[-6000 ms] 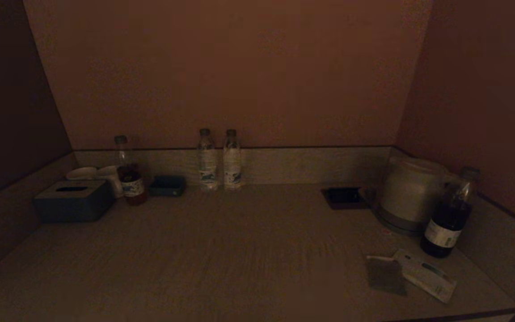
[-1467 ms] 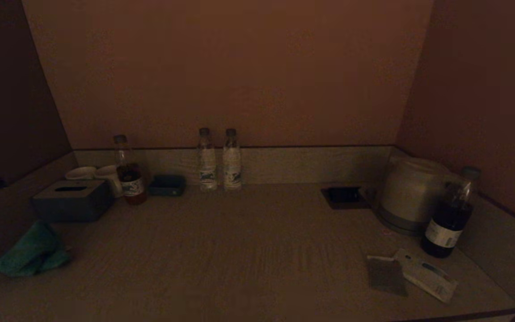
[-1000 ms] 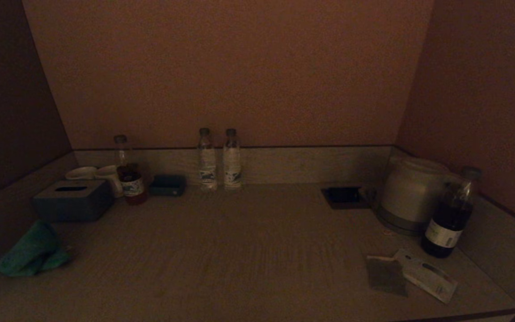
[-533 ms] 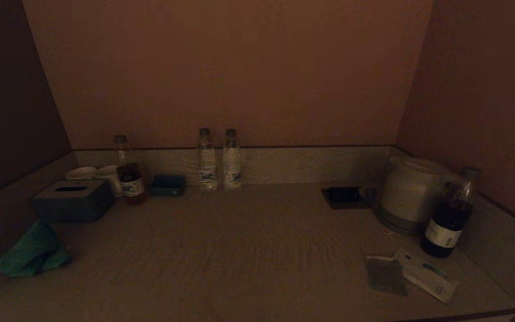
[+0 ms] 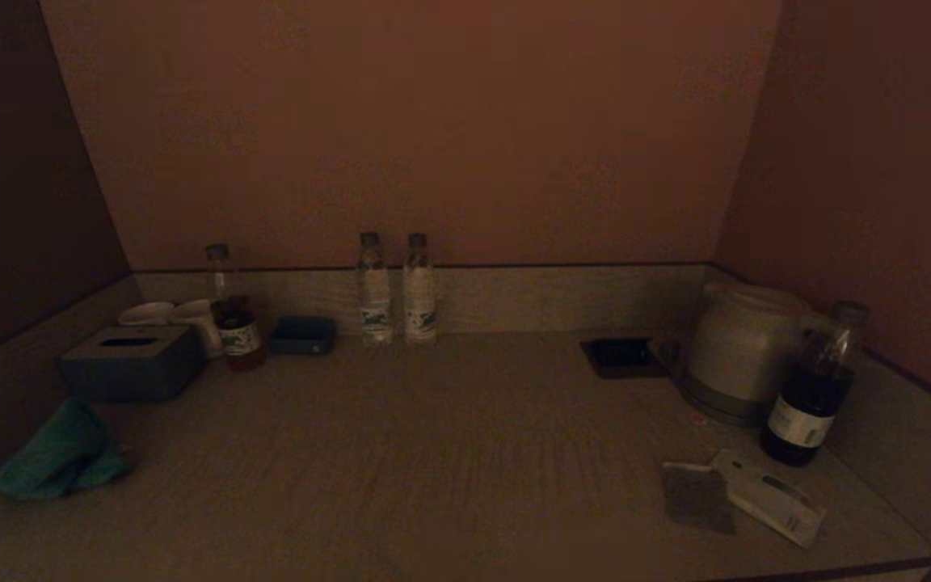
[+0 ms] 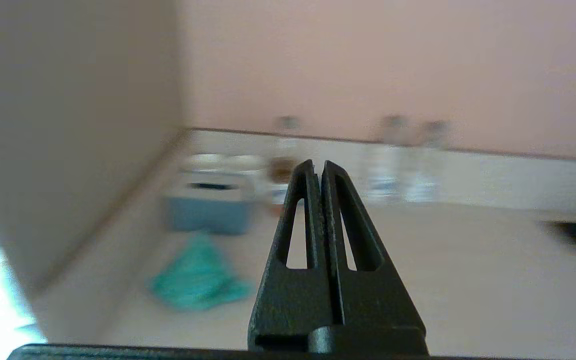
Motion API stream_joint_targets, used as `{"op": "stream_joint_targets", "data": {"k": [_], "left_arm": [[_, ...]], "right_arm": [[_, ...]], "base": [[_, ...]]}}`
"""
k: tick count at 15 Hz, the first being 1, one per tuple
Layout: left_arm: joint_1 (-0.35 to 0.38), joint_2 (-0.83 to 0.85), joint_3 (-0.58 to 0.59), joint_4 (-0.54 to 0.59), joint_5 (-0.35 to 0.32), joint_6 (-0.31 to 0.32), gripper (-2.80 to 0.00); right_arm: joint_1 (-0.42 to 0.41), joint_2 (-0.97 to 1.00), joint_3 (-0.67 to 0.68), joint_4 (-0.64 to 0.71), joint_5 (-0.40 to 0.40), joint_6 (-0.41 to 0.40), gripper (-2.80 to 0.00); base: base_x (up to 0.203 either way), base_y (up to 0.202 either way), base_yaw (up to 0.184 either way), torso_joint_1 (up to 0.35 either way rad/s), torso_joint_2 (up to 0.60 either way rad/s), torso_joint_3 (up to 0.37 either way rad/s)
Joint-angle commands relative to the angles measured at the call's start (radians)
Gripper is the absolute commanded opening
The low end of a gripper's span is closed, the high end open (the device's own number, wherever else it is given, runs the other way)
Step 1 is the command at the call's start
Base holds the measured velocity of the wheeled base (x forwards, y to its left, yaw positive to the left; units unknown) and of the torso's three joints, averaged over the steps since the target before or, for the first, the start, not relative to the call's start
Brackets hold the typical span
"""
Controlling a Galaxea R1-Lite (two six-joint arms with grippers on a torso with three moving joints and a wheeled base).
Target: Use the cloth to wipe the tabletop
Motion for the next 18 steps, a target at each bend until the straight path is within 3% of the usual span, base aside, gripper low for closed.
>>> {"op": "stream_joint_targets", "data": {"k": [1,4,6,9,13,18], "left_arm": [[-0.061,-0.098,0.059,0.007,0.121,0.067,-2.80],[-0.102,-0.203,0.154,0.012,0.179,0.153,-2.80],[-0.104,-0.236,0.181,0.009,0.178,0.154,-2.80],[-0.121,-0.426,0.263,-0.023,0.166,0.148,-2.80],[-0.132,-0.572,0.454,-0.230,0.046,0.159,-2.80],[-0.132,-0.575,0.704,-0.438,0.014,0.159,-2.80]], "right_arm": [[0.000,0.000,0.000,-0.001,0.000,0.000,-2.80],[0.000,0.000,0.000,-0.001,0.000,0.000,-2.80],[0.000,0.000,0.000,-0.001,0.000,0.000,-2.80],[0.000,0.000,0.000,-0.001,0.000,0.000,-2.80],[0.000,0.000,0.000,-0.001,0.000,0.000,-2.80],[0.000,0.000,0.000,-0.001,0.000,0.000,-2.80]], "base": [[0.000,0.000,0.000,0.000,0.00,0.000],[0.000,0.000,0.000,0.000,0.00,0.000],[0.000,0.000,0.000,0.000,0.00,0.000],[0.000,0.000,0.000,0.000,0.00,0.000],[0.000,0.000,0.000,0.000,0.00,0.000],[0.000,0.000,0.000,0.000,0.00,0.000]]}}
